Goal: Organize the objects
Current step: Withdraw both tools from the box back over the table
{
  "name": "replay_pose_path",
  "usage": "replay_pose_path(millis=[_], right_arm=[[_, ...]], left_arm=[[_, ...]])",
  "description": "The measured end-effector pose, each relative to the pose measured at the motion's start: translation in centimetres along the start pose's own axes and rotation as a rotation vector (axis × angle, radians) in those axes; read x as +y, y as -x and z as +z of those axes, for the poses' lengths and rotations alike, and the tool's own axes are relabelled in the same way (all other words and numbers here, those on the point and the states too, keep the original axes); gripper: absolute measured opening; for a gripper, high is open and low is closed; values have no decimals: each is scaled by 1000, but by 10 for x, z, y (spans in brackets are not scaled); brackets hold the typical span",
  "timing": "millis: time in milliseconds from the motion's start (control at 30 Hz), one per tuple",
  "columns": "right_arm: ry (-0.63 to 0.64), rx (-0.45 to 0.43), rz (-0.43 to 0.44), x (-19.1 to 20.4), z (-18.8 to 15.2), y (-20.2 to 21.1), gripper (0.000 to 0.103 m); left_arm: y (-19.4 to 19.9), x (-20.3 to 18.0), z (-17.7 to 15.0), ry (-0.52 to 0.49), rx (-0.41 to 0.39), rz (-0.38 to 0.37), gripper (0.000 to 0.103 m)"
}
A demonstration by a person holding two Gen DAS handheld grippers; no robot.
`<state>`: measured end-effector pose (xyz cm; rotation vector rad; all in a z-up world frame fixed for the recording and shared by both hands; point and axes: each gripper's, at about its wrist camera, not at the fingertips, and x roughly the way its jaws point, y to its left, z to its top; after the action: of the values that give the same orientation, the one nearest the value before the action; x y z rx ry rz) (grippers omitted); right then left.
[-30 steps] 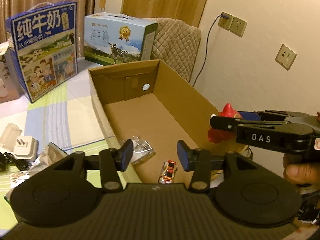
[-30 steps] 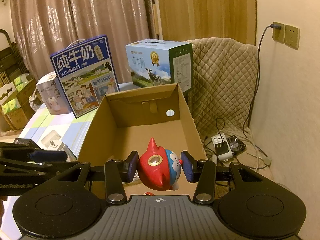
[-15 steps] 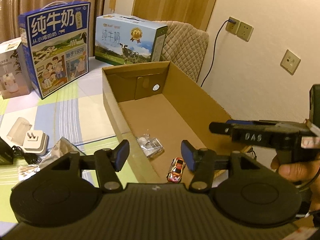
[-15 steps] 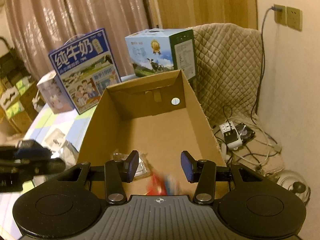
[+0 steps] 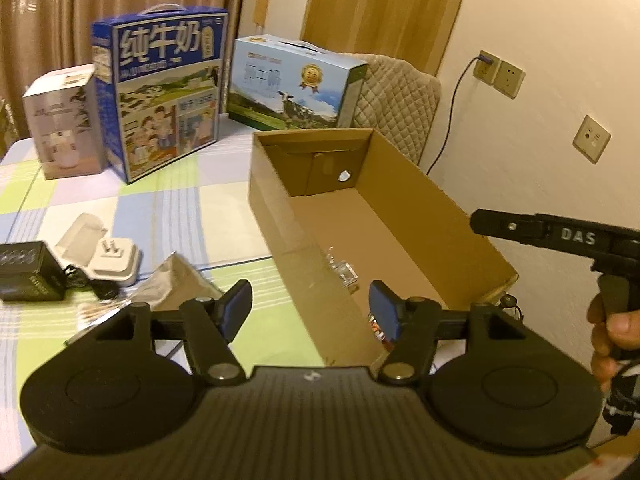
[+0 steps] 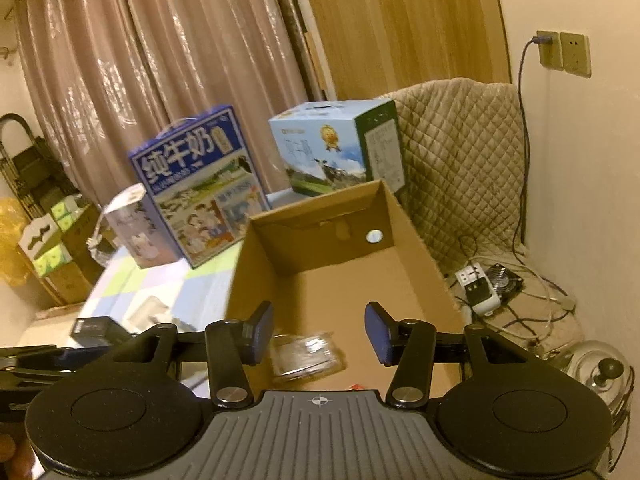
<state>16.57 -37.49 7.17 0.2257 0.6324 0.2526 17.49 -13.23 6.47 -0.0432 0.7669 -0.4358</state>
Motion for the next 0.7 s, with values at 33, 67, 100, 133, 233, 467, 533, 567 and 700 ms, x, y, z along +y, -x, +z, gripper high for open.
replay_pose_path(millis=[33,67,100,133,233,467,533,567,700], right_arm=[[2,0,8,5,-3,4,48],[4,0,16,10,-5,7,49],[5,-2,23,15,-8,11,49],[5,-3,31,20,-11,14,49],[12,-2,55,35,-18,22,50],[41,8,112,72,-39,36,51],[42,20,123,80,-45,36,51],[43,27,128,84,-48,35,52],[57,50,142,99,-60,34,53]], left_arm=[[4,3,-2,4,0,3,61],[9,6,-5,8,-2,8,63],[13,9,-7,10,-5,14,65],[18,11,-10,10,-7,23,67],[34,24,-20,11,-9,53,69],[72,68,-50,68,-15,133,74],[81,80,-57,82,-18,156,75],[86,85,-60,85,-21,169,75],[99,102,-70,97,-25,209,76]])
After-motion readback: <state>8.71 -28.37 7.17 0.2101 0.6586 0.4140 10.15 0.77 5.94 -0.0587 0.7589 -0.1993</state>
